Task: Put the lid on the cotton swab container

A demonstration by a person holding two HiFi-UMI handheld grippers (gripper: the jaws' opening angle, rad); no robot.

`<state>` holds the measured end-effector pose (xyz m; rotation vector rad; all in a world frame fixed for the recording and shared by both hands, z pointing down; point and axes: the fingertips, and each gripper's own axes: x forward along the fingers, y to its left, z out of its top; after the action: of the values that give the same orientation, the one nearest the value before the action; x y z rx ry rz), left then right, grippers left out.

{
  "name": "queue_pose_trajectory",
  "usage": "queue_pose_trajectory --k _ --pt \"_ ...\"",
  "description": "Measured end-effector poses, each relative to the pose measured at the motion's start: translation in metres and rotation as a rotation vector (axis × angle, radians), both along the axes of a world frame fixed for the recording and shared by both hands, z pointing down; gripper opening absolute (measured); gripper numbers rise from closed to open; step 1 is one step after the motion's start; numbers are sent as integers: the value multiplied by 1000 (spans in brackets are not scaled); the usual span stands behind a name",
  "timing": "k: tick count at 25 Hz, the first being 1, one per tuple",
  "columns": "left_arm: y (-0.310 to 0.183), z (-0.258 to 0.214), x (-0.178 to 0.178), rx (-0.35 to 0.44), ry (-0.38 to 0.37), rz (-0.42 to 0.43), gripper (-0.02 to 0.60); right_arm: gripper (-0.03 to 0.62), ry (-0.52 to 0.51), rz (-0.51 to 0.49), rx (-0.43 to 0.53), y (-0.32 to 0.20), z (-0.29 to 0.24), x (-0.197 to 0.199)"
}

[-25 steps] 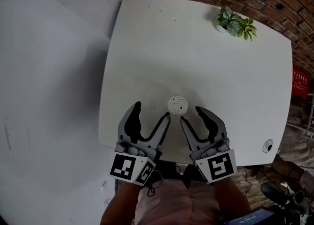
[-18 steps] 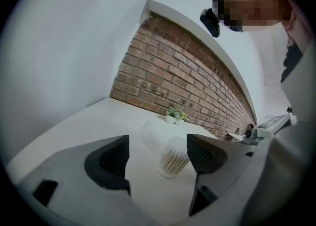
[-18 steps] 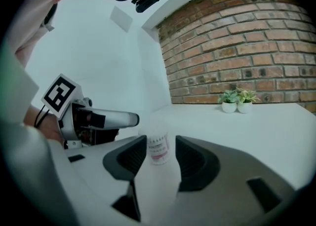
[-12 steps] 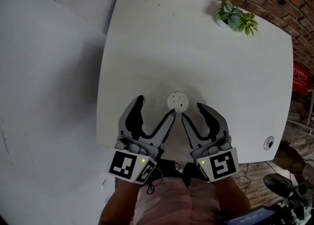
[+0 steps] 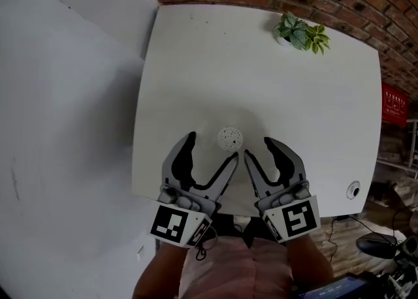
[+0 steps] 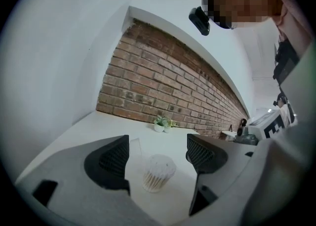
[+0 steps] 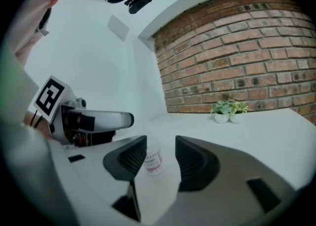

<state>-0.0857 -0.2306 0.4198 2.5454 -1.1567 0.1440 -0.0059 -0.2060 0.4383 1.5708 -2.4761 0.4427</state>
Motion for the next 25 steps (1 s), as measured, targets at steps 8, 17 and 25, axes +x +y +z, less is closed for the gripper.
queue_pose_trajectory --k 8,17,25 --pt "12 -12 17 38 -44 64 388 183 -29 39 33 -1 -21 14" --pt "23 -14 31 49 -76 106 391 175 -44 82 46 -2 -35 28" --pt "32 -9 46 -12 -72 141 391 173 -38 107 54 -2 -37 38"
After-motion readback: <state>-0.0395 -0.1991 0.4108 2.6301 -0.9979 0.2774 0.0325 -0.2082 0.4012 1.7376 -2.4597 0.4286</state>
